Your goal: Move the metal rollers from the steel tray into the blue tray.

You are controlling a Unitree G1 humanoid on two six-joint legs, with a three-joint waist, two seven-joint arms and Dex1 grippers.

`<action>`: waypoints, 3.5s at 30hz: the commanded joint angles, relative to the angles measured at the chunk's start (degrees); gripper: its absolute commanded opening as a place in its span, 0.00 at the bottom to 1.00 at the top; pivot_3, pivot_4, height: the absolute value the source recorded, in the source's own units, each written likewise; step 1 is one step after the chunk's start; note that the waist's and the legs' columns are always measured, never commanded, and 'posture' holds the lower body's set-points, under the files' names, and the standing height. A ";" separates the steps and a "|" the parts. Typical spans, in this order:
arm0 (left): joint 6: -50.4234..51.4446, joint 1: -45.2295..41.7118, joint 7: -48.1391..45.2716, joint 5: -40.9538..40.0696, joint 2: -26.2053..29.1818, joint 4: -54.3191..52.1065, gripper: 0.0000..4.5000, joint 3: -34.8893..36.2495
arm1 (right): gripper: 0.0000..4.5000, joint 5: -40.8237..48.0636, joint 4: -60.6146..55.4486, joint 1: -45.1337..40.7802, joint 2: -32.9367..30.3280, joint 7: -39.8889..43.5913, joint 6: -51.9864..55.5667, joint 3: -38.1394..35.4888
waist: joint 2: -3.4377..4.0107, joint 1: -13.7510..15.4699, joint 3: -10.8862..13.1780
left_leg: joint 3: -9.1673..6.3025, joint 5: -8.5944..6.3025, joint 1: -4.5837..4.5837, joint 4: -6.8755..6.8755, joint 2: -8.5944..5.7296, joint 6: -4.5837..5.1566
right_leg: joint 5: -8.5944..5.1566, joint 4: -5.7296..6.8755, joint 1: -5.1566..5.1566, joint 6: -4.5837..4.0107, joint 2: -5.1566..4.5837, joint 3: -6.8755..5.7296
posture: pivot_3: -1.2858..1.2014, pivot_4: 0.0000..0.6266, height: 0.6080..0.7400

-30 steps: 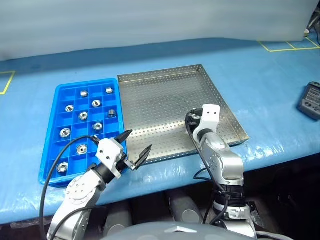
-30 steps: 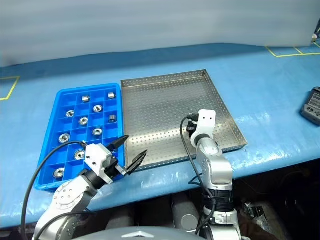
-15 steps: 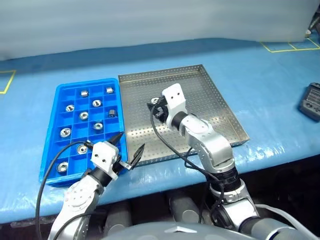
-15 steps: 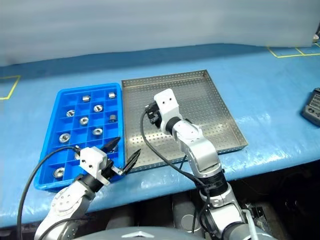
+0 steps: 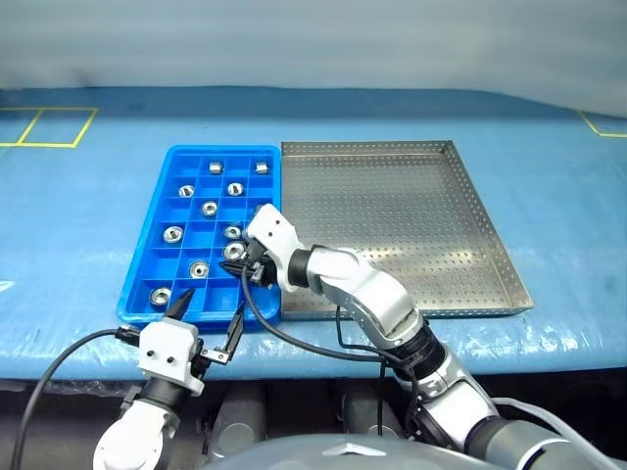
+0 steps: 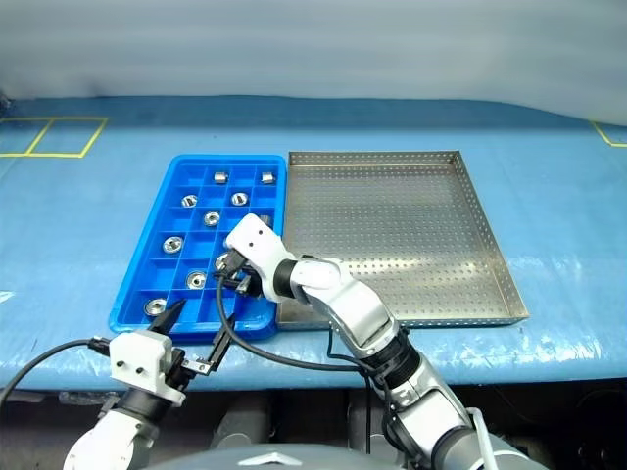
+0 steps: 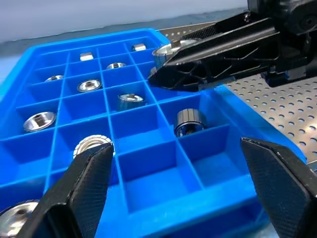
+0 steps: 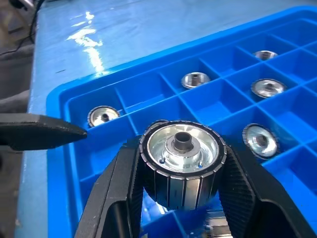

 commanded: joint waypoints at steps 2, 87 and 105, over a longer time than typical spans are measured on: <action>-3.89 3.20 1.03 0.76 -1.36 -2.38 1.00 -0.70 | 0.38 0.64 2.02 0.06 0.83 2.54 -1.82 1.72 | -0.02 0.76 0.01 | 0.02 -0.01 -0.02 -0.03 0.01 -0.01 | 0.00 -0.05 -0.03 0.00 0.00 0.00 | 0.65 0.24 1.00; -0.77 -7.47 -7.27 -4.39 2.70 2.16 1.00 -1.47 | 0.95 -5.95 20.91 -6.03 10.06 -31.33 -22.09 -28.44 | 0.15 0.44 -0.12 | 0.06 -0.04 -0.20 -0.24 0.03 -0.04 | 0.13 -0.64 0.03 0.14 0.01 -0.05 | 0.58 0.24 1.00; 1.47 -11.20 -8.25 -5.34 3.67 3.12 1.00 -2.54 | 0.95 -6.64 23.07 0.32 12.87 -44.22 -17.83 -31.00 | 0.26 -2.73 -0.18 | 0.05 -0.03 -0.14 -0.16 0.03 -0.03 | 0.17 -0.49 0.09 0.18 0.02 -0.01 | 0.56 0.24 1.00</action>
